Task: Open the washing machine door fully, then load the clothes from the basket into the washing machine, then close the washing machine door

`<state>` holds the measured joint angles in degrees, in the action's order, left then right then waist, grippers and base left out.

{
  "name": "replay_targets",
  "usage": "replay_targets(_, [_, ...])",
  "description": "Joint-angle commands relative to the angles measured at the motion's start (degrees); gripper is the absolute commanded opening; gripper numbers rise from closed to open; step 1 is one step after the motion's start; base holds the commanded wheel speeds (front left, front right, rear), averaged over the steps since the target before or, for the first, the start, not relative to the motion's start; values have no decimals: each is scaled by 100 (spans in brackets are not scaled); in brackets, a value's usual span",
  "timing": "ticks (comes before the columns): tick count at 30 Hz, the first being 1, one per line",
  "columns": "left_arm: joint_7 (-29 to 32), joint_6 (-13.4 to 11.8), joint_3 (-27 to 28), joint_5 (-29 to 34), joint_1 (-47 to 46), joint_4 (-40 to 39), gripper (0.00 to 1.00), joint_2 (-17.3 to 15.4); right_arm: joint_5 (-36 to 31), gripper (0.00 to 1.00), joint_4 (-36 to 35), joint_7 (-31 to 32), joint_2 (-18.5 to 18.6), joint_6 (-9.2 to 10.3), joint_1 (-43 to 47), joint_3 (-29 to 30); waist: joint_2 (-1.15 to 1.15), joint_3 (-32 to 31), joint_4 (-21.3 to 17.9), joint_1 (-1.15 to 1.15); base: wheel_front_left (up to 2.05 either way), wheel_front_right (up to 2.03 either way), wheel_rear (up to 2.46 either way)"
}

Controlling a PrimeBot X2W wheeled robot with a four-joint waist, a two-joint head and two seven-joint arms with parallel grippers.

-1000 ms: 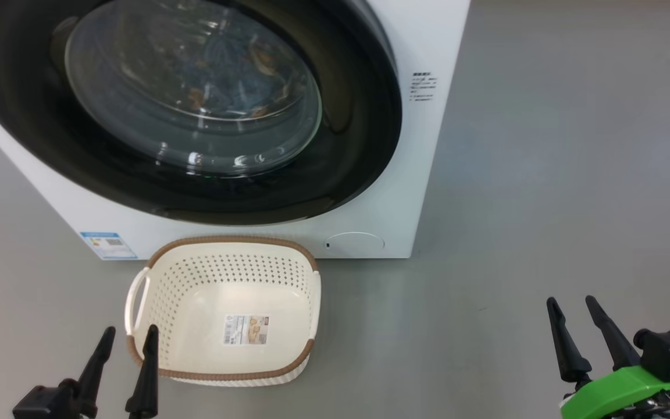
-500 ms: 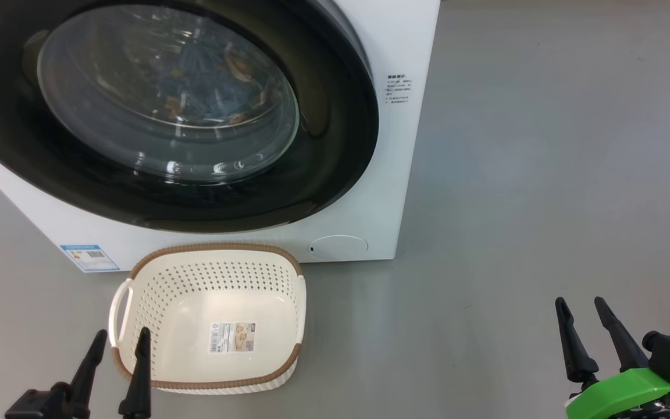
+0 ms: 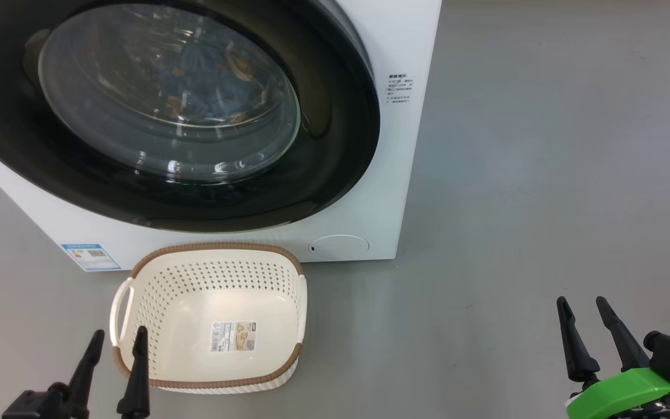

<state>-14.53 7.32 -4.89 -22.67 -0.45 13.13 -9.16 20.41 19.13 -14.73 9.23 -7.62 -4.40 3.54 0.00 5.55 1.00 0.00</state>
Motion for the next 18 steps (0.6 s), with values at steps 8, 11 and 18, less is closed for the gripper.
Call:
replay_targets(8, [-47,17,278,75,-63,-141,100,-82,-55,100,-154,-27,62,13,104,-108,0,-10,17,0,0,0,0])
replay_targets(11, [-47,17,307,85,-56,-142,100,-74,-57,100,-157,-27,63,13,109,-106,0,-17,21,0,0,0,0])
replay_targets(18, [64,0,108,-259,17,62,0,71,231,0,58,80,-58,-1,94,36,0,-39,18,5,0,0,0])
